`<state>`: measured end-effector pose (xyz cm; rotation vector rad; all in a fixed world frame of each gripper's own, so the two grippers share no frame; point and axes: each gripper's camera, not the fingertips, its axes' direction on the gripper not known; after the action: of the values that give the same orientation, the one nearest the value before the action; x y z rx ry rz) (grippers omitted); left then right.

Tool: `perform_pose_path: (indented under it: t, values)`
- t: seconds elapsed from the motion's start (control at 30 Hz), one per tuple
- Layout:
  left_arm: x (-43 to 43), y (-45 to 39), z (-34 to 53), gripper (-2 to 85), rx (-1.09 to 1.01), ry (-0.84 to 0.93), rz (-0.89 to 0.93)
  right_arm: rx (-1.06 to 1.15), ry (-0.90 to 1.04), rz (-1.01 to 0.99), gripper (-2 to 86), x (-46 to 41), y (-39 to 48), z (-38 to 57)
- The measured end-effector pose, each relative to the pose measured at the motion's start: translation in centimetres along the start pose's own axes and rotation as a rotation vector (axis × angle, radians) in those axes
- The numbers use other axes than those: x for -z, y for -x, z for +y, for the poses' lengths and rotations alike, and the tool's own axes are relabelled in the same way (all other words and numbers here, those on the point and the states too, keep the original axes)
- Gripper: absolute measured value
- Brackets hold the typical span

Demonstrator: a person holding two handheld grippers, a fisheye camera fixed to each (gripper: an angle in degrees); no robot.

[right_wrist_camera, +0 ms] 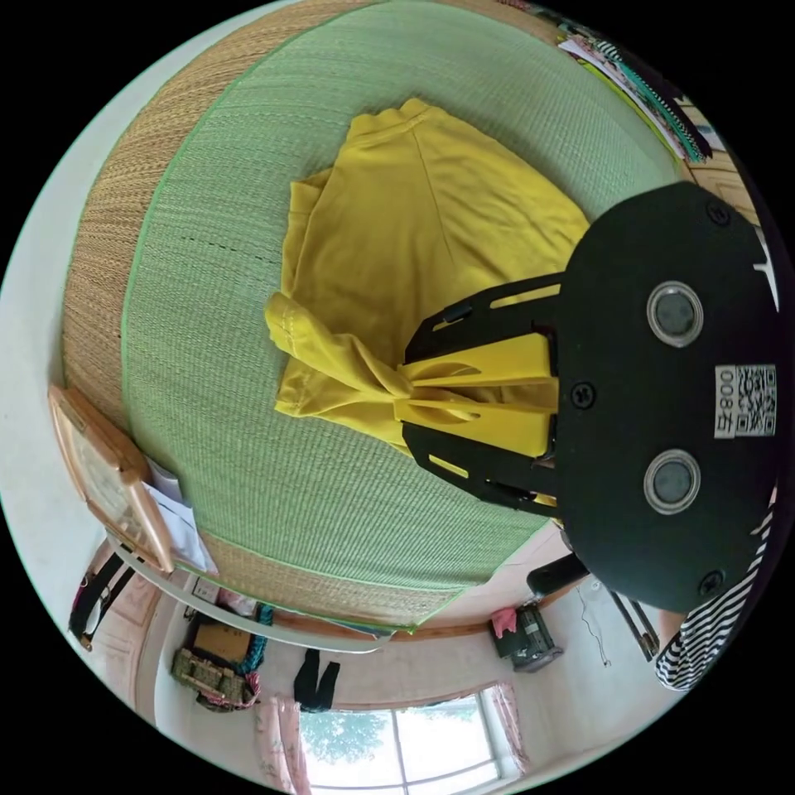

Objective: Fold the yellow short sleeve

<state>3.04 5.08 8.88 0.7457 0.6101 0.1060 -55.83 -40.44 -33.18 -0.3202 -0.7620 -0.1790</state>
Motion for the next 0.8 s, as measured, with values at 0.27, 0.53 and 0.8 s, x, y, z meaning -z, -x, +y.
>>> perform_pose_path:
  t: [0.27,0.53,0.8]
  values:
    - [-0.4,5.6,-1.7,2.4,0.028,0.011,0.025,0.077,0.045,0.088,6.0,4.2,6.2,-3.7]
    - [-0.2,7.9,-2.9,2.1,-0.001,0.018,0.0,0.106,0.015,0.049,5.4,9.2,8.0,-4.0]
    - [0.7,6.5,-4.1,4.1,-0.161,-0.013,-0.087,0.138,-0.02,-0.121,2.7,13.3,7.8,-0.6]
